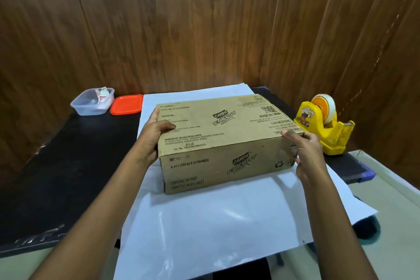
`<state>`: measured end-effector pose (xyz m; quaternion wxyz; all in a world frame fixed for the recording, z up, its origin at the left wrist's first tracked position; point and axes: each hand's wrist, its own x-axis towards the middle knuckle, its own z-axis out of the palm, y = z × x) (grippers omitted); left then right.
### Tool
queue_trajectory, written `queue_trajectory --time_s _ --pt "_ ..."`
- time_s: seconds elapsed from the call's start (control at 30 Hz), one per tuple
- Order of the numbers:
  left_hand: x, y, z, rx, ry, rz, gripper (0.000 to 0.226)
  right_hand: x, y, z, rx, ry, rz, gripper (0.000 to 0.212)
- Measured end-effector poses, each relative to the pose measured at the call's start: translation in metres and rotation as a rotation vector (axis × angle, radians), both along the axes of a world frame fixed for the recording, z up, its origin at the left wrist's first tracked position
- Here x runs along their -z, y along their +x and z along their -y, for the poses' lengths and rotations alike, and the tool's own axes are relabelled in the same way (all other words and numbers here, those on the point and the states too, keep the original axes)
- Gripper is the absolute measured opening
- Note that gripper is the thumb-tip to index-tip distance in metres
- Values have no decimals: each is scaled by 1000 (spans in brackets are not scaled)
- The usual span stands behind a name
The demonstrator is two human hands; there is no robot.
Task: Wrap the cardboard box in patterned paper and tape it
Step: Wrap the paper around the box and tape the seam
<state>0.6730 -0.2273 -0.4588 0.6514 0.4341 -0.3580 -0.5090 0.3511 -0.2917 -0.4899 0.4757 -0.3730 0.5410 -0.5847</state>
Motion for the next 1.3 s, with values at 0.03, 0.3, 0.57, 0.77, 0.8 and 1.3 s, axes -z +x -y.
queue_trajectory --time_s 0.03,0.3,0.57,0.77,0.8,1.3 --pt "3 2 0 -4 7 -16 66 1 2 -1 -2 4 -8 61" --pt "0 16 1 -50 3 -17 68 0 18 8 -51 15 -38 71" --pt "-5 10 -12 -2 -23 -24 66 9 1 8 -30 -51 -53 60" --pt "3 7 -11 -20 29 -40 73 13 -1 1 -50 -10 -58 76" --pt "1 7 -12 -21 19 -32 71 12 -1 1 -54 -9 -63 77" --pt "-10 0 -11 -47 -36 1 57 -2 -6 -14 -49 -1 -87 79"
